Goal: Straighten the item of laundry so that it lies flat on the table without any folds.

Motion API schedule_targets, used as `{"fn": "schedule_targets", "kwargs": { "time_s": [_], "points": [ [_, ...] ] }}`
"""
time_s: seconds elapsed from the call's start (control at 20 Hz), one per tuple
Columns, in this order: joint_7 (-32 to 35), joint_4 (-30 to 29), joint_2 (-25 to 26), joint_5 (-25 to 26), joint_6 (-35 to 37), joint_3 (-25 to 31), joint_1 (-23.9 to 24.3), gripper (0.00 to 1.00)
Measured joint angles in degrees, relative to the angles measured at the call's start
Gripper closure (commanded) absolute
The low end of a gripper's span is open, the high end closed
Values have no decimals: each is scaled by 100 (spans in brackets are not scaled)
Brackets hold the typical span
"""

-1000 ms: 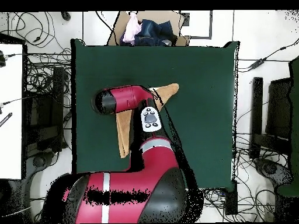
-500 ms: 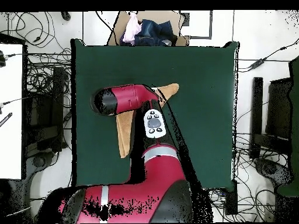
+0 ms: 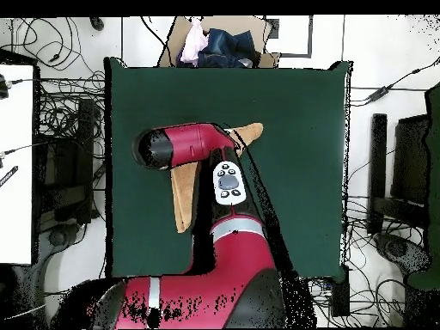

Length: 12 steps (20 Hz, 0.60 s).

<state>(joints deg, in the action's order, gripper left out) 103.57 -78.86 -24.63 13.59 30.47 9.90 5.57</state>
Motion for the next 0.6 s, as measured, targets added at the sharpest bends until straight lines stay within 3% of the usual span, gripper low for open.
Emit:
{"fn": "schedule_targets", "kwargs": {
  "time_s": [0.6],
  "points": [
    [0, -252, 394, 0, -286, 1, 217, 0]
  ]
}}
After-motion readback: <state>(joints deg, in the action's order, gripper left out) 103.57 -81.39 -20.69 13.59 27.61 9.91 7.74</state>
